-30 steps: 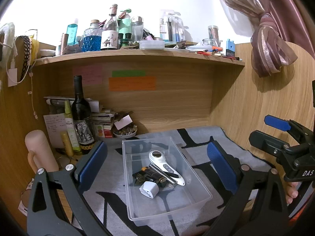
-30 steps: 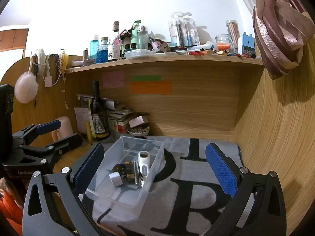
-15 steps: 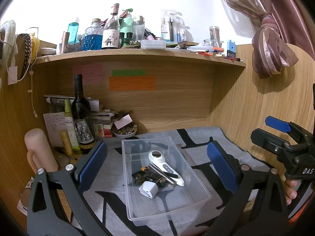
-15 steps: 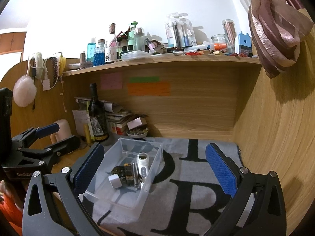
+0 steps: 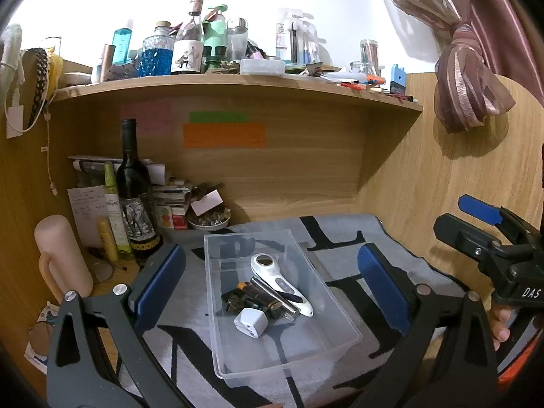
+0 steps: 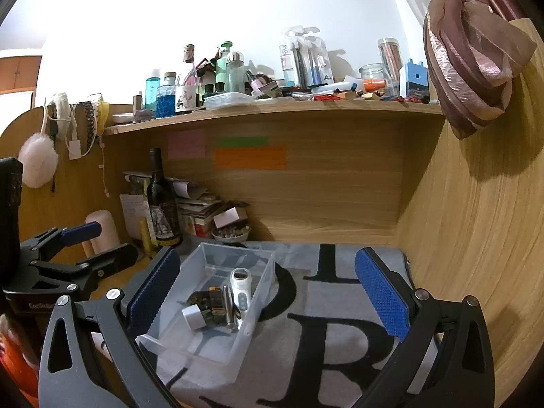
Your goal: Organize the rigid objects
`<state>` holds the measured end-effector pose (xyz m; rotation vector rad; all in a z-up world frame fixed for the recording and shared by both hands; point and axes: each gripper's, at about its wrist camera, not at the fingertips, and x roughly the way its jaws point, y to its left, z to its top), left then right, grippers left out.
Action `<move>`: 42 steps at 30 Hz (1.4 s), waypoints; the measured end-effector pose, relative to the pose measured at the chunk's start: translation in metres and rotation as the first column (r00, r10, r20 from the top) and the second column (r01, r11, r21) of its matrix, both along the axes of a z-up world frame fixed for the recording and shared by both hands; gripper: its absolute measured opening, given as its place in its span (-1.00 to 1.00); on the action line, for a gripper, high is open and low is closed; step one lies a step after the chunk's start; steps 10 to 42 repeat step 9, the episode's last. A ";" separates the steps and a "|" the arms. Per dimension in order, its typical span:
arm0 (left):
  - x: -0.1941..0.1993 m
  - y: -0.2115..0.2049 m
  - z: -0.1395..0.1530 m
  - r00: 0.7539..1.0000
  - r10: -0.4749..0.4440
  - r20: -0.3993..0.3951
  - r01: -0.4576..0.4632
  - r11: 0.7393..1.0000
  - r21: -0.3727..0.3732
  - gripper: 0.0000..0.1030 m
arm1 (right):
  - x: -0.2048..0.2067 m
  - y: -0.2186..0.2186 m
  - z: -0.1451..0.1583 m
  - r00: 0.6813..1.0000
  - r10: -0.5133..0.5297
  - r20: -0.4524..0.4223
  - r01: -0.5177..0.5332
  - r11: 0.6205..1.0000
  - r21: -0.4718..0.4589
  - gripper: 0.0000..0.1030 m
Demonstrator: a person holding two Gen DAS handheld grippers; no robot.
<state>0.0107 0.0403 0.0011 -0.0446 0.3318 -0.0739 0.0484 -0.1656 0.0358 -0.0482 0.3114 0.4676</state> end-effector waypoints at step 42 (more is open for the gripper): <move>0.002 -0.001 -0.001 1.000 -0.001 0.001 0.001 1.000 -0.004 0.99 | 0.004 0.005 -0.001 1.000 0.009 -0.007 -0.009 1.000 -0.007 1.00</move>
